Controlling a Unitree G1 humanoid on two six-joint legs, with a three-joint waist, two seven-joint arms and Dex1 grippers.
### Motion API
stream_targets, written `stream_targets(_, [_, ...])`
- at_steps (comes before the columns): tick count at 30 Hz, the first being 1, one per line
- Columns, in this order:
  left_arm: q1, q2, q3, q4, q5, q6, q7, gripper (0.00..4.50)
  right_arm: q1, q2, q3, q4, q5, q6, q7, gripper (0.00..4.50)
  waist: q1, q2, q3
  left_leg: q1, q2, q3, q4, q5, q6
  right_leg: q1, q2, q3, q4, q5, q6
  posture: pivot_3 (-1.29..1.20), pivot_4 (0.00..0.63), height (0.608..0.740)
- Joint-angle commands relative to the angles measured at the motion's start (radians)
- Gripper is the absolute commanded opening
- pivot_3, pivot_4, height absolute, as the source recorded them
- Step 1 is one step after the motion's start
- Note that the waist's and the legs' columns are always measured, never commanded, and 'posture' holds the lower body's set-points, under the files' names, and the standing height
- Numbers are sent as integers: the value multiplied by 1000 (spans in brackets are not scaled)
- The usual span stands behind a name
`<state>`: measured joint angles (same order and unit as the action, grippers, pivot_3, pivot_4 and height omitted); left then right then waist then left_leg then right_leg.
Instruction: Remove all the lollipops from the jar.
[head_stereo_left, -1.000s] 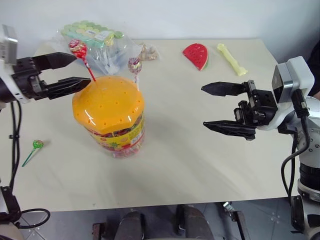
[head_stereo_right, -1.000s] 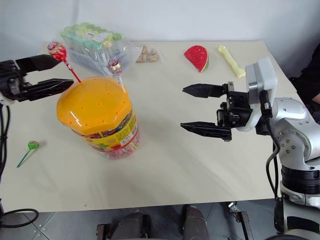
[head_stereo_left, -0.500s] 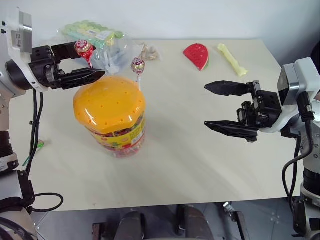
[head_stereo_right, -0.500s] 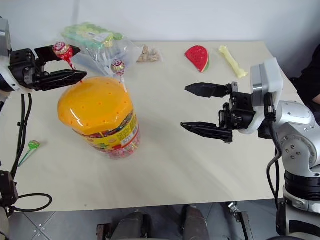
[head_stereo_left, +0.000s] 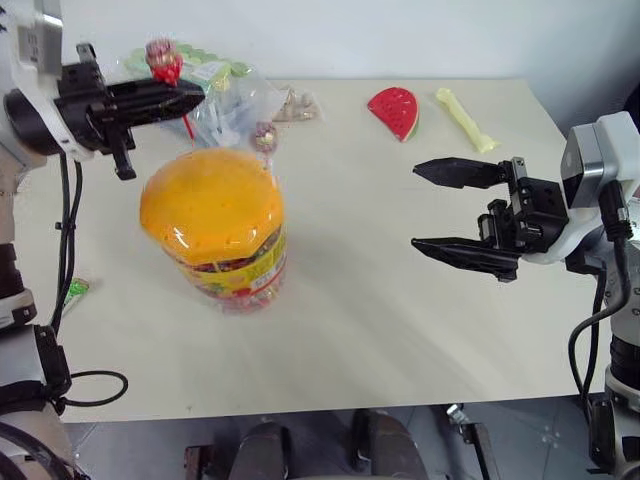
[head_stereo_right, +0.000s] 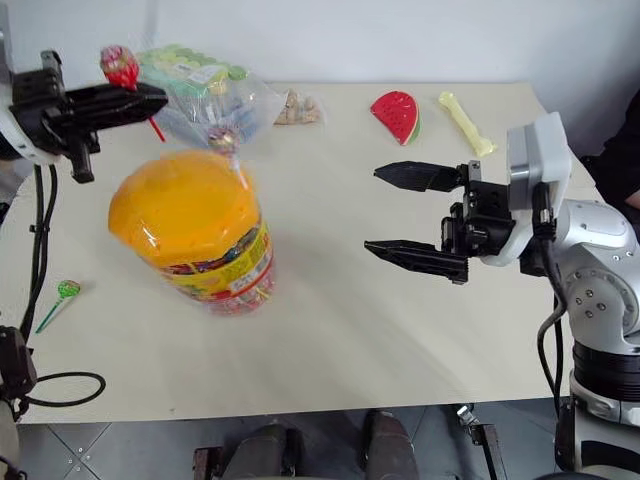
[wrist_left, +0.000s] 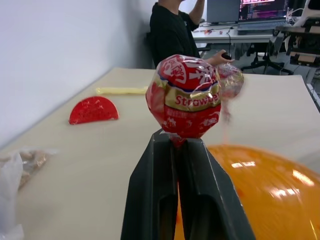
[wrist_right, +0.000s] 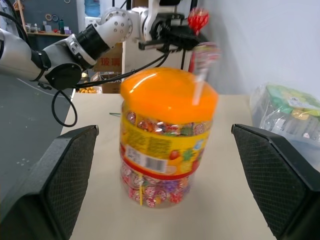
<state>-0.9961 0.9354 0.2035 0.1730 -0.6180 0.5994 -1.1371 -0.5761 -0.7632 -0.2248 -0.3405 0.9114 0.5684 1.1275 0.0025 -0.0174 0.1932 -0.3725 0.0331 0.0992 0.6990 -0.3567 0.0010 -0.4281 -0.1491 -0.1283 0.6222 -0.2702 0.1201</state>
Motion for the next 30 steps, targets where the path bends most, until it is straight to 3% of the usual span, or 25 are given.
stream_targets(1, [-89, 21, 51, -35, 12, 27, 116, 38, -39, -6, -8, 15, 14, -13, 24, 4500, -1, 0, 0, 0, 0, 0, 0, 0, 0, 0, 0, 0, 0, 0, 0, 0, 150, 740])
stream_targets(5, [-95, 79, 68, -54, 47, 169, 278, 38, -68, 4, 16, 49, 1, -20, 50, 4500, -7, -1, 1, 0, 0, 0, -1, 0, 0, 0, 0, 0, 0, 0, 0, 0, 150, 740])
stream_targets(9, [-75, 202, 60, -58, 87, 497, 437, 38, -92, 17, 40, 83, -17, -29, 77, 4500, -8, -1, 1, 1, 0, 0, -2, 0, 0, -1, 0, 1, 0, 0, 0, 0, 150, 740])
stream_targets(12, [96, 358, 69, -129, 84, 732, 434, 38, -115, 34, 61, 114, -31, -39, 102, 4500, -16, -1, 1, 1, 0, 1, -2, 0, 0, -1, 0, 2, 0, 0, 0, 0, 150, 740])
stream_targets(16, [367, 443, 153, -237, 86, 903, 450, 38, -137, 49, 81, 149, -50, -52, 130, 4500, -7, -1, 1, 1, 0, 2, -3, 0, 0, -1, 0, 3, 0, 0, 0, 0, 150, 740])
stream_targets(23, [775, 453, 247, -343, 93, 1015, 472, 38, -179, 76, 109, 200, -74, -65, 172, 4500, -4, -2, 1, 1, 1, 1, -2, -1, -1, -2, 0, 2, 1, -1, -1, 0, 150, 740])
stream_targets(30, [870, 408, 256, -361, 77, 1015, 498, 38, -195, 85, 115, 218, -88, -65, 196, 4500, -4, -2, 1, 1, 2, 2, -2, -2, -2, -2, 1, 3, 1, -1, -1, 0, 150, 740])
